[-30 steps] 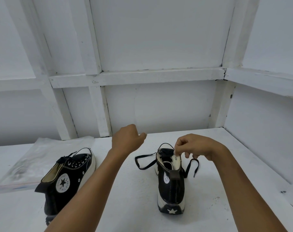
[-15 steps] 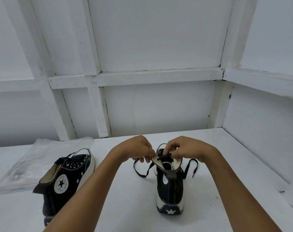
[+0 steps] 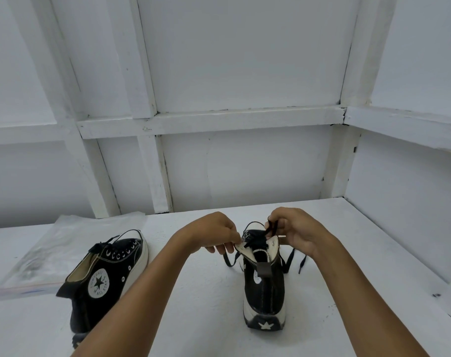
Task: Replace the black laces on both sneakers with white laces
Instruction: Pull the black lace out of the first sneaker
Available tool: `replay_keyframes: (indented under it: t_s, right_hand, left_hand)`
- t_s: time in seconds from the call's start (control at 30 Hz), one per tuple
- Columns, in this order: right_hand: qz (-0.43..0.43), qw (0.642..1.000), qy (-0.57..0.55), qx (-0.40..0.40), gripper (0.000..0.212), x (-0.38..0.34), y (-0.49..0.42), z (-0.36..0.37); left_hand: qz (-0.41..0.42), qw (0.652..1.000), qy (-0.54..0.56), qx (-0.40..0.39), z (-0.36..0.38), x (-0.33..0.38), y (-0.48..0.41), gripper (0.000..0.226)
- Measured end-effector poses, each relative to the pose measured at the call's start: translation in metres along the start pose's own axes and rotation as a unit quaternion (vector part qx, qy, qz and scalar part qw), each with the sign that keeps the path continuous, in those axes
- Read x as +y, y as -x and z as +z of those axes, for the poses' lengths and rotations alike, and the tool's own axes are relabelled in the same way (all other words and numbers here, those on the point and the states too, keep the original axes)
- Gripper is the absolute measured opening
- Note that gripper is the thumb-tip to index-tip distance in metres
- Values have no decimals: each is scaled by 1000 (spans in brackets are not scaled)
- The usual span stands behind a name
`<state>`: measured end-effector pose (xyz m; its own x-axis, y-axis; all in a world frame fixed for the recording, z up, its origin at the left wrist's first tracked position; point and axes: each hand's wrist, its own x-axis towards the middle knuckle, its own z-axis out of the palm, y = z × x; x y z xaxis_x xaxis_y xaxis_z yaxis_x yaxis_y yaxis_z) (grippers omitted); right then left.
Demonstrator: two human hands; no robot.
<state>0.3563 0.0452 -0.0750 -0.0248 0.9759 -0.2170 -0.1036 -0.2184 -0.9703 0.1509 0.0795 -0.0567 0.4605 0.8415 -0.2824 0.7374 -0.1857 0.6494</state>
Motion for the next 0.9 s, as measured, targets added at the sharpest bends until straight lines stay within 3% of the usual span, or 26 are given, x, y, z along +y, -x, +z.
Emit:
replay_keyframes:
  t_s: [0.17,0.27,0.33,0.43,0.5,0.6,0.7,0.8,0.9]
  right_hand:
    - [-25,985,171,14,11,-1,-3,-2]
    - [-24,944,326,-52,15,-8,1,2]
    - [-21,925,372,-78,17,-11,2,6]
    - [-41,932,352,-73,5,-13,1,11]
    - [-57,951,299,-53,10,-13,-3,13]
    - [-65,989,125,-50,19,-15,-4,14]
    - [-55,996,-33,-65,26,-19,-1,12]
    - [-60,997,39,-21,24,-17,-2,7]
    - [-84,966,242,-19,16,-17,2,6]
  left_hand:
    - [1,1000,9,0,0,-2,-1,17]
    - [3,1000,12,-2,0,-2,-1,14]
    - [5,1000,13,0,1,-3,-2,13]
    - [5,1000,11,3,1,-4,-3,13]
    - [7,1000,13,4,0,-4,-4,13]
    - [9,1000,17,2,0,-5,-3,12]
    - [11,1000,20,0,0,-5,-2,12]
    - [12,1000,19,3,0,-6,-3,12]
    - [15,1000,17,3,1,-5,-3,12]
